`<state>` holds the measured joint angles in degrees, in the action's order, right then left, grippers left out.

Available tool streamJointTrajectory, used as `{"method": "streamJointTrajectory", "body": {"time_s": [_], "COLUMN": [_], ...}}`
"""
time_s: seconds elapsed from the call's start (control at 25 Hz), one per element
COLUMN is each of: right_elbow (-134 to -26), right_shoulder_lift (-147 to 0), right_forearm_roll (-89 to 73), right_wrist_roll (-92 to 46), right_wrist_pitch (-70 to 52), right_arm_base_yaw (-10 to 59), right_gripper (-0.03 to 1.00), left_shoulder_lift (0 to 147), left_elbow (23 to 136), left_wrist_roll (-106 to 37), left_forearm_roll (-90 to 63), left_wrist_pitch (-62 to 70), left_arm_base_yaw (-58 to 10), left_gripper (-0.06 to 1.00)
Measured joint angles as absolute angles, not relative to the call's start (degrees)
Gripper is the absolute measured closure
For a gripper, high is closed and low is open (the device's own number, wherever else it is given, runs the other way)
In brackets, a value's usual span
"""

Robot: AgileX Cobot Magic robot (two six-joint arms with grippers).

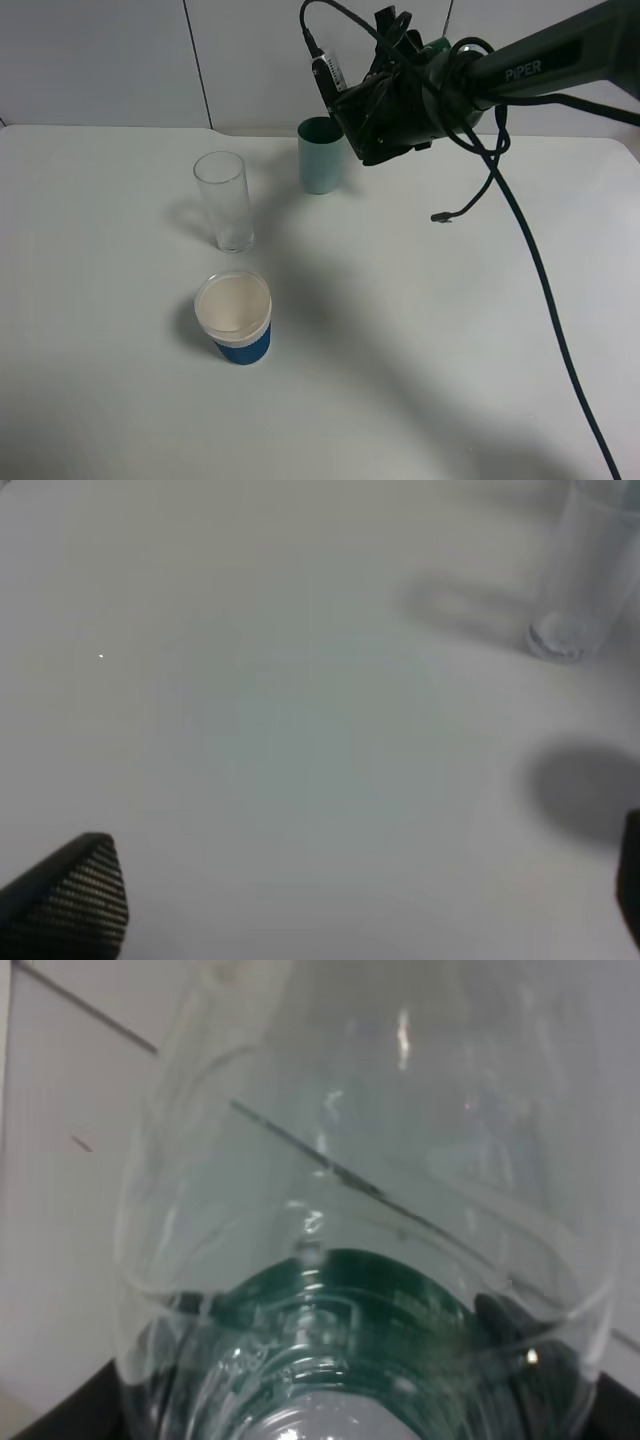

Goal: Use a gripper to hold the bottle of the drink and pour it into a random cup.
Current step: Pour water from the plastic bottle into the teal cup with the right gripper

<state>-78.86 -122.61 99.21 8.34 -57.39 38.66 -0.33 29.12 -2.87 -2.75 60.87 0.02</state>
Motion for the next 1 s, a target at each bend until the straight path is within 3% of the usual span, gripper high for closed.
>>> {"method": "streamJointTrajectory", "body": {"time_s": [0.52,1.0], "right_elbow": [-78.9,-78.9], "right_shoulder_lift": [-122.6,-122.0], "right_forearm_roll": [93.1,87.2], "right_wrist_roll": [37.1,47.7], "right_wrist_pitch": [-52.8,-51.1], "right_arm_base_yaw": [38.7,38.6], "right_gripper": [0.42,0.42], "left_shoulder_lift": [-0.3,-0.3], "left_elbow": [29.1,29.1], "left_wrist_roll": [-2.9,-2.9], "left_forearm_roll": [-2.7,-2.7], "left_wrist_pitch": [60.9,60.9], "left_arm_base_yaw": [0.0,0.0], "left_gripper": [-0.05,-0.05]}}
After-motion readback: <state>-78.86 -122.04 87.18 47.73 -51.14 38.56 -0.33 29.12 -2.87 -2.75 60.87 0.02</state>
